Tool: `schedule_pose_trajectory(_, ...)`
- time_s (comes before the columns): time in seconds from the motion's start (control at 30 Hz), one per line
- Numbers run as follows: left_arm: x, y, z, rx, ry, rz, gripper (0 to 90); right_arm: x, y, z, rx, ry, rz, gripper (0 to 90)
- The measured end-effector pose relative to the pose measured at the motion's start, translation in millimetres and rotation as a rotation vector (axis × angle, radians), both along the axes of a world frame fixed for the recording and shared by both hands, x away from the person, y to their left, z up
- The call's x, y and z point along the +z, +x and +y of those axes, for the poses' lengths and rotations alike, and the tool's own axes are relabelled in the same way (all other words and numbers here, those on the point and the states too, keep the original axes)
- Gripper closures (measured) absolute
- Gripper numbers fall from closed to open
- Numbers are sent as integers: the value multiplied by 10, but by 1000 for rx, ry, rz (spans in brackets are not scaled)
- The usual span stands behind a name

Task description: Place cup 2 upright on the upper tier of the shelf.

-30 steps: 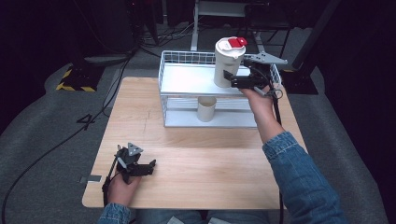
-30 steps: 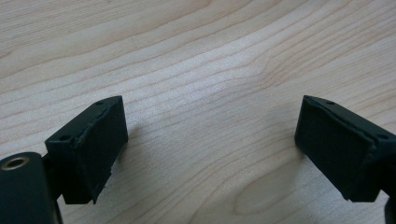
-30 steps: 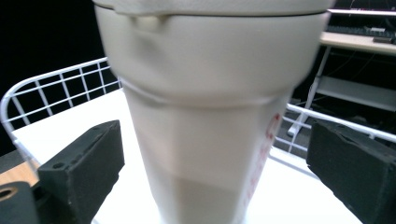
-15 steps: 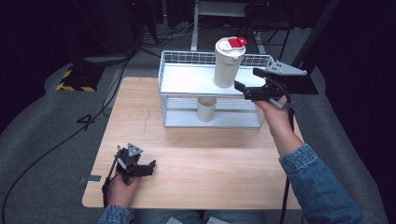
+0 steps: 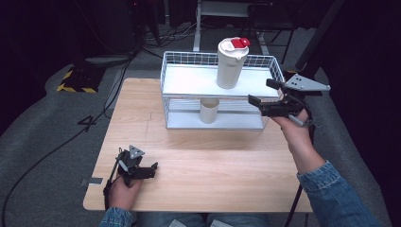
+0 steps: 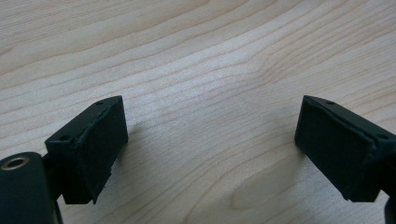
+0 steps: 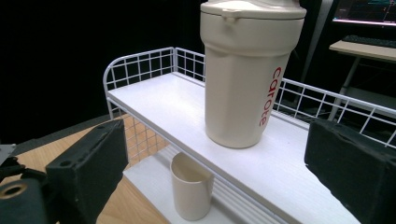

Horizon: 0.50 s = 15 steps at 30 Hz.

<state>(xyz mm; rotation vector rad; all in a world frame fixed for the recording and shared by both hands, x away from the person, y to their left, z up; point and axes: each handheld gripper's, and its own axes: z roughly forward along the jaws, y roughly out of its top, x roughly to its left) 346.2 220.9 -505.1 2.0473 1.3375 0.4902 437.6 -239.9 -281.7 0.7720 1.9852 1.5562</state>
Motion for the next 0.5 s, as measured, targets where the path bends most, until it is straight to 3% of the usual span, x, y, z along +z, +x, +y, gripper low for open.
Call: schedule_pose_trajectory(0.5, 0, 44, -22, 0, 0, 0, 99, -177, -340, -325, 24, -60, 45, 124)
